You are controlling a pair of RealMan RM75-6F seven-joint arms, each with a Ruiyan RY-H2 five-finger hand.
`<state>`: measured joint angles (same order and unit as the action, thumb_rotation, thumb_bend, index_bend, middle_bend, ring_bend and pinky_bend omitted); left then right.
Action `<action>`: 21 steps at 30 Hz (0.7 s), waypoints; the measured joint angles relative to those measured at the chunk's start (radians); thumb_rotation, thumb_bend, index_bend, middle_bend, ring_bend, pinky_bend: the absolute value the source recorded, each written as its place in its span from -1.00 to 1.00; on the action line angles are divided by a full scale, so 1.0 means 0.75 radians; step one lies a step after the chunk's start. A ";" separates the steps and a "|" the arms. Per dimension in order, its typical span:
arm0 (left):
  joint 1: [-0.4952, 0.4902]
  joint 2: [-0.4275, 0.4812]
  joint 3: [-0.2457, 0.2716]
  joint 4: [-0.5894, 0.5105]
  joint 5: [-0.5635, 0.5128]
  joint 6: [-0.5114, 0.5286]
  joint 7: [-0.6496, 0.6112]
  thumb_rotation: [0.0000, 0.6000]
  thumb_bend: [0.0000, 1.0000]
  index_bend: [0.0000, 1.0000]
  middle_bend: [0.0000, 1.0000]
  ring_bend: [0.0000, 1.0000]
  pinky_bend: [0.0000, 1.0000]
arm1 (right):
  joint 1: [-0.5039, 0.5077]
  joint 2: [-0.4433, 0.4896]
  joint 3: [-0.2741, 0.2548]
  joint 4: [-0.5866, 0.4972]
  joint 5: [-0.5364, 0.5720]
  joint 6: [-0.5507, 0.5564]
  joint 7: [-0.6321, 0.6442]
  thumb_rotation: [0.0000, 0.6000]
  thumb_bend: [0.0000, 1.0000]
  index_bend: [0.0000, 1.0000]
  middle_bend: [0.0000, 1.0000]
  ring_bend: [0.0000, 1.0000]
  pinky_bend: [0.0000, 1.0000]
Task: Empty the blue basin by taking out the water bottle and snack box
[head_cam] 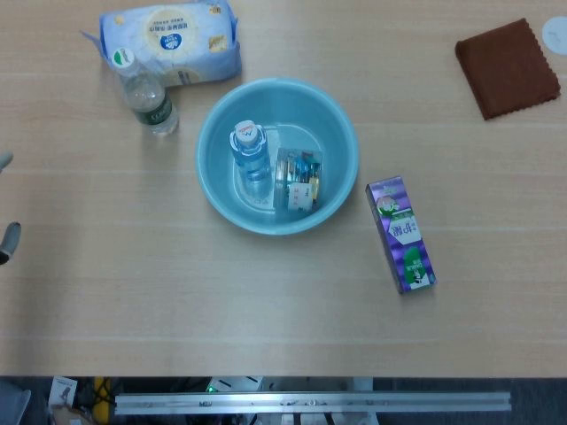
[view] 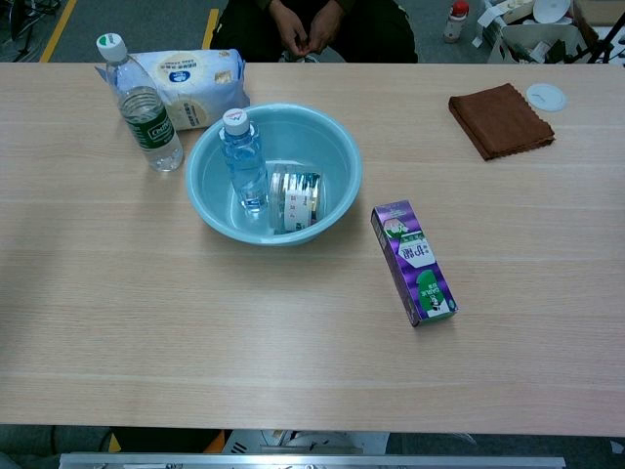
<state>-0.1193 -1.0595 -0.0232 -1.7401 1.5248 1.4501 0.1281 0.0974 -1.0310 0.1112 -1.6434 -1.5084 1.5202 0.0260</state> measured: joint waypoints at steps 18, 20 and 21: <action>-0.272 0.069 -0.037 -0.236 0.037 -0.386 -0.426 1.00 -0.35 -0.74 -0.58 -0.68 -0.48 | 0.078 0.031 0.072 -0.058 0.039 -0.051 -0.031 1.00 -0.95 -0.35 -0.39 -0.37 -0.21; -0.319 0.068 -0.046 -0.255 0.034 -0.449 -0.519 1.00 -0.35 -0.74 -0.58 -0.68 -0.48 | 0.080 0.030 0.079 -0.054 0.041 -0.044 -0.026 1.00 -0.95 -0.35 -0.39 -0.37 -0.21; -0.343 0.066 -0.050 -0.261 0.033 -0.479 -0.554 1.00 -0.35 -0.74 -0.58 -0.68 -0.48 | 0.081 0.030 0.083 -0.052 0.043 -0.039 -0.023 1.00 -0.95 -0.35 -0.39 -0.37 -0.21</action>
<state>-0.3763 -1.0102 -0.0610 -1.9356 1.5499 1.0910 -0.2876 0.1580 -1.0087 0.1734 -1.6825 -1.4759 1.4912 0.0086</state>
